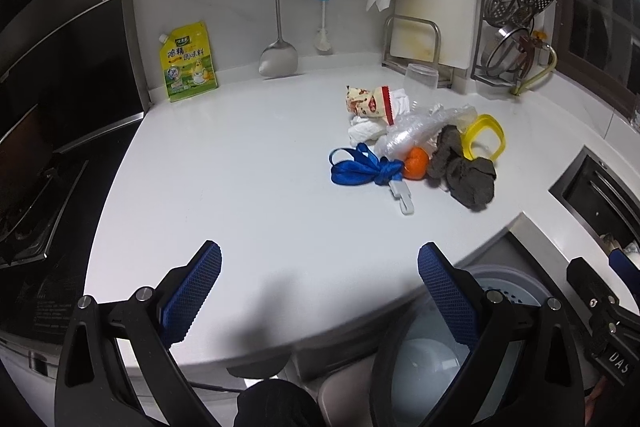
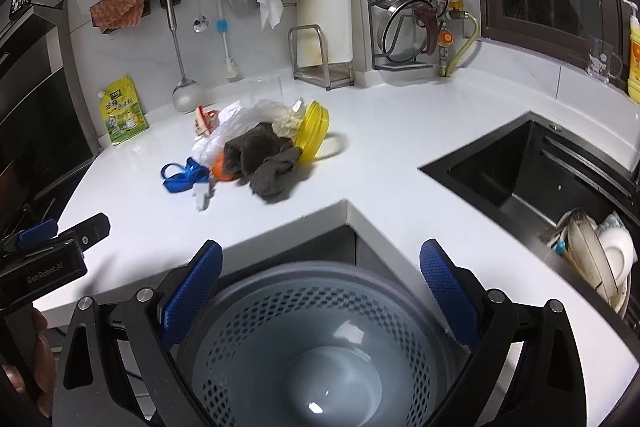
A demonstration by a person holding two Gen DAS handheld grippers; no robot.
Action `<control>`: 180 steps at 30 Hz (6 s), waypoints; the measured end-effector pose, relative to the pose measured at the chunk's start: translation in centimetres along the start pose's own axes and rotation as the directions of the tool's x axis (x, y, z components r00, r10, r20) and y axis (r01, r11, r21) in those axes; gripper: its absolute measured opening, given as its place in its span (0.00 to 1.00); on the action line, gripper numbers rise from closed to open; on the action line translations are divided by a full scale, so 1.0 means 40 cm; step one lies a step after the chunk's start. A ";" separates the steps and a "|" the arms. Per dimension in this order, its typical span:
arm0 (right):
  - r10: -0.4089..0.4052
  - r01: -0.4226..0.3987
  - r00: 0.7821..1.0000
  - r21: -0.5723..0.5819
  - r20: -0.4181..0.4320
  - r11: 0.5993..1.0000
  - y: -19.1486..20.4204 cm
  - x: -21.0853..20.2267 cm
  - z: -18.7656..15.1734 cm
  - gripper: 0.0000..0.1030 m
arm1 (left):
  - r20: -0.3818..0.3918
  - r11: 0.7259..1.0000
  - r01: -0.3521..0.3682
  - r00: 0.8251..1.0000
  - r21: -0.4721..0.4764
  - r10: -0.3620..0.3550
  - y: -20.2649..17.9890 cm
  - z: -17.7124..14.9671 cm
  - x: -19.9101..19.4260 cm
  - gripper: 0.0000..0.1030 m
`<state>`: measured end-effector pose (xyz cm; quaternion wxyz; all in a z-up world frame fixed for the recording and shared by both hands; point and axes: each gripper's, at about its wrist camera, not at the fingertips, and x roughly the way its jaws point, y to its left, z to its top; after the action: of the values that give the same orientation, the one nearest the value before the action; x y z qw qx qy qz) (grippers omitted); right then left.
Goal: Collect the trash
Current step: 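Reach the right tool to the yellow plastic lid and close on it, then lift the yellow lid with the right tool while the left tool grasps the blue ribbon, then carry the lid and ribbon over the grey bin and open both tools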
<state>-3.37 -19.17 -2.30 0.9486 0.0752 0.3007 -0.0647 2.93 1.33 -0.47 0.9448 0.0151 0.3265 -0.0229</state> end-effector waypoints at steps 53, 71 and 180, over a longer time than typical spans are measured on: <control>0.121 -0.127 0.984 -0.031 -0.134 0.991 -0.046 0.473 0.264 0.17 | -0.128 0.999 -0.020 0.992 -0.048 0.014 -0.095 0.068 0.278 0.94; 0.114 -0.116 0.991 -0.021 -0.075 0.993 -0.109 0.381 0.225 0.14 | -0.173 0.997 -0.050 0.984 -0.052 0.040 -0.143 0.099 0.337 0.85; 0.068 -0.053 0.968 0.067 -0.242 0.996 -0.112 0.024 -0.281 0.32 | -0.254 0.948 0.287 0.935 0.136 -0.246 -0.210 -0.242 0.021 0.54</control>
<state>-9.66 -21.60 -12.41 0.9032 0.1203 0.4106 -0.0349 -2.83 -6.65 -8.73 0.8831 0.0542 0.4311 -0.1771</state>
